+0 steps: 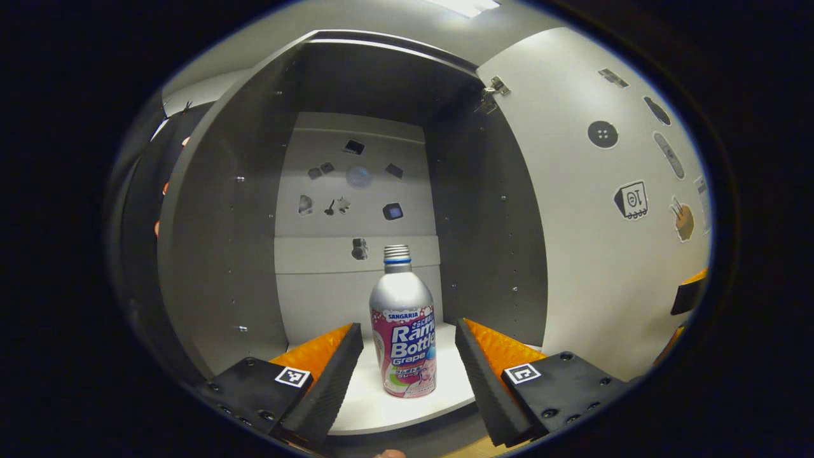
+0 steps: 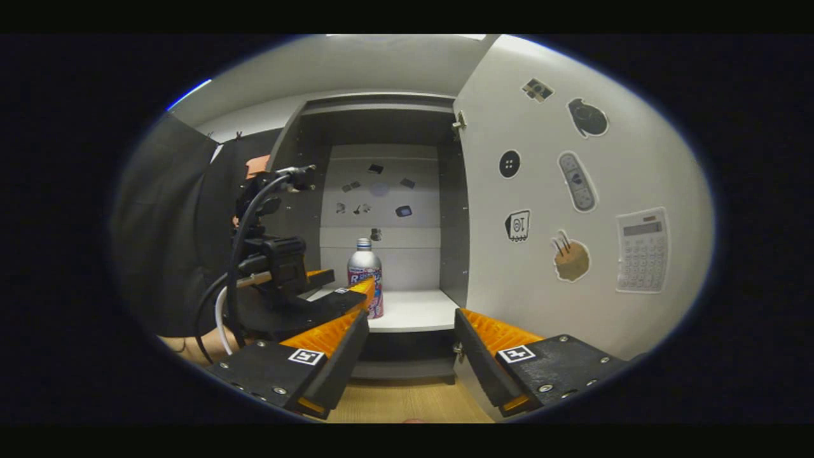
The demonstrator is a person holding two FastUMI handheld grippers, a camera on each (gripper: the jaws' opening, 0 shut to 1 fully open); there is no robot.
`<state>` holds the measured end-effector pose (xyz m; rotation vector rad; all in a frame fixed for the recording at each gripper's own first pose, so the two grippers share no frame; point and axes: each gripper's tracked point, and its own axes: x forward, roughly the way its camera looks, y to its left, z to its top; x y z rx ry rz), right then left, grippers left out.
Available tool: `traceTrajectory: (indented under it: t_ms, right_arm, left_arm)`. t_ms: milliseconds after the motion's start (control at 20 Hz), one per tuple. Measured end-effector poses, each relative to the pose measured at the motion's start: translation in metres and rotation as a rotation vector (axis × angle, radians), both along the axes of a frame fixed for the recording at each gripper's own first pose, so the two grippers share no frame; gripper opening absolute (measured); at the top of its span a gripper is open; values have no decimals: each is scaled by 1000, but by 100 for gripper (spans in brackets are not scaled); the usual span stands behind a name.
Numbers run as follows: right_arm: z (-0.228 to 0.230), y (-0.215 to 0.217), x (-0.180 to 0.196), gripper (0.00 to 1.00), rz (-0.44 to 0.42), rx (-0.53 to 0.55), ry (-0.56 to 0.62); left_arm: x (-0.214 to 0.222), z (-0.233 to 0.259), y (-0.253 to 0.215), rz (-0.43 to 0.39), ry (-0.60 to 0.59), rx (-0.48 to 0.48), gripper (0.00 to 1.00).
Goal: Open the cabinet door with the right hand, grasp the bottle in the cabinet with the left hand and place it on the coaster, then close the cabinet door with the right hand.
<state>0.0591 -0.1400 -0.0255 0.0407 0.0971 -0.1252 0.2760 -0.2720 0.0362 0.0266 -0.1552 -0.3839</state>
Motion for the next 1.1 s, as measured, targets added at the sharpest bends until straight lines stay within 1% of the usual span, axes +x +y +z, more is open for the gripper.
traceTrajectory:
  t_ms: [200, 300, 400, 550, 700, 750, 800, 950, 1100]
  right_arm:
    - [-8, -6, 12, 84, 25, 39, 13]
    - [-12, -11, 15, 84, 25, 36, 22]
    - [-13, -14, 15, 84, 26, 32, 27]
    - [-10, -17, 13, 84, 32, 24, 23]
    - [-8, -21, 10, 84, 36, 16, 16]
    - [-7, -22, 9, 84, 37, 19, 15]
    - [-7, -22, 8, 84, 41, 25, 13]
    - [-5, -21, 4, 84, 56, 35, 2]
    - [-4, -17, -2, 84, 82, 32, -3]
  left_arm:
    - [28, -6, -6, 11, 4, 10, 95]
    - [41, -11, -7, 22, 19, 7, 95]
    - [49, -15, -9, 20, 38, -12, 95]
    - [58, -21, -11, 30, 57, -12, 95]
    - [59, -25, -15, 36, 65, -15, 94]
    - [59, -25, -15, 42, 64, -13, 92]
    - [58, -24, -14, 46, 65, -5, 86]
    - [56, -24, -10, 59, 61, 10, 83]
    - [46, -20, -5, 62, 57, -16, 82]
